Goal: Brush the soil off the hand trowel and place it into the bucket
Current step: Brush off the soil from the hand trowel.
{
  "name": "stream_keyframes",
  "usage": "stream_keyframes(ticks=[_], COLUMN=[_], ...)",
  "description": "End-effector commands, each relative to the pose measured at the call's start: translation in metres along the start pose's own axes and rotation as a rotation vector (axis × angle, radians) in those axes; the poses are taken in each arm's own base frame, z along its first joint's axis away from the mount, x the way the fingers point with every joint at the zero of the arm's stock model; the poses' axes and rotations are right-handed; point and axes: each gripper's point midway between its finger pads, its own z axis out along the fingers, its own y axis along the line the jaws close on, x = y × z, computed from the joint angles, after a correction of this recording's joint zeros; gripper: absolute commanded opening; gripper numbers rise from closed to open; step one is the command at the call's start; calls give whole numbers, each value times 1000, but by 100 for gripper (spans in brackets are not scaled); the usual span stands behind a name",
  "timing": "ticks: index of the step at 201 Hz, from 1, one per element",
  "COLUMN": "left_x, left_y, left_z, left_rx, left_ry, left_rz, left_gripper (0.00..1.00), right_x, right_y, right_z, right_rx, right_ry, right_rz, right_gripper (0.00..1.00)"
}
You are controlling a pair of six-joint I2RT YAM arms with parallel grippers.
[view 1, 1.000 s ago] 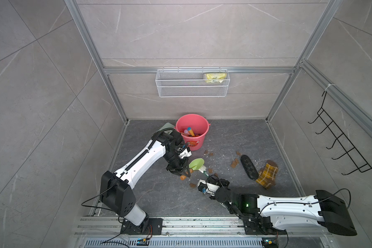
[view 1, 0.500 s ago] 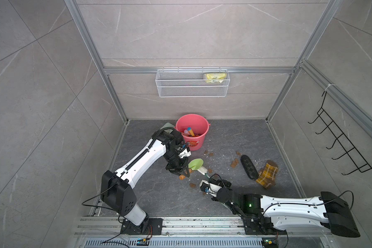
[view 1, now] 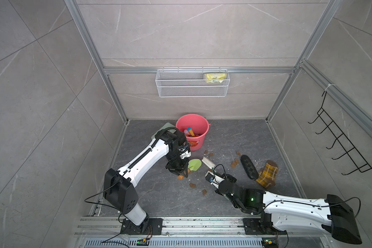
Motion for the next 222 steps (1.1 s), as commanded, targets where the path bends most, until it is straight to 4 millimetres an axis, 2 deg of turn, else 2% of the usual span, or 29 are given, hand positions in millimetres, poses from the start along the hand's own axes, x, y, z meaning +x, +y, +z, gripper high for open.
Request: stream_keyframes(ticks=[1, 25, 64, 95, 113, 169, 188, 222], left_x=[5, 2, 3, 5, 5, 3, 0, -7], left_y=[-1, -1, 5, 8, 9, 1, -5, -15], left_z=[-12, -12, -5, 4, 7, -1, -7, -17], left_rx=[-29, -30, -82, -121, -133, -102, -48, 91], left_ry=[-8, -17, 3, 33, 42, 12, -16, -59], left_rz=[5, 1, 9, 18, 28, 50, 46, 11], left_gripper=[0, 0, 0, 0, 0, 0, 0, 0], right_x=[-15, -28, -53, -59, -52, -5, 0, -13], right_y=[14, 29, 25, 20, 9, -25, -18, 23], right_z=[-10, -19, -28, -24, -17, 1, 0, -15], right_rx=[-102, -152, -159, -113, -37, 48, -2, -217], right_ry=[-49, -95, -164, -177, -140, 40, 53, -39], right_rz=[19, -46, -52, -58, -48, 117, 129, 68], right_gripper=[0, 0, 0, 0, 0, 0, 0, 0])
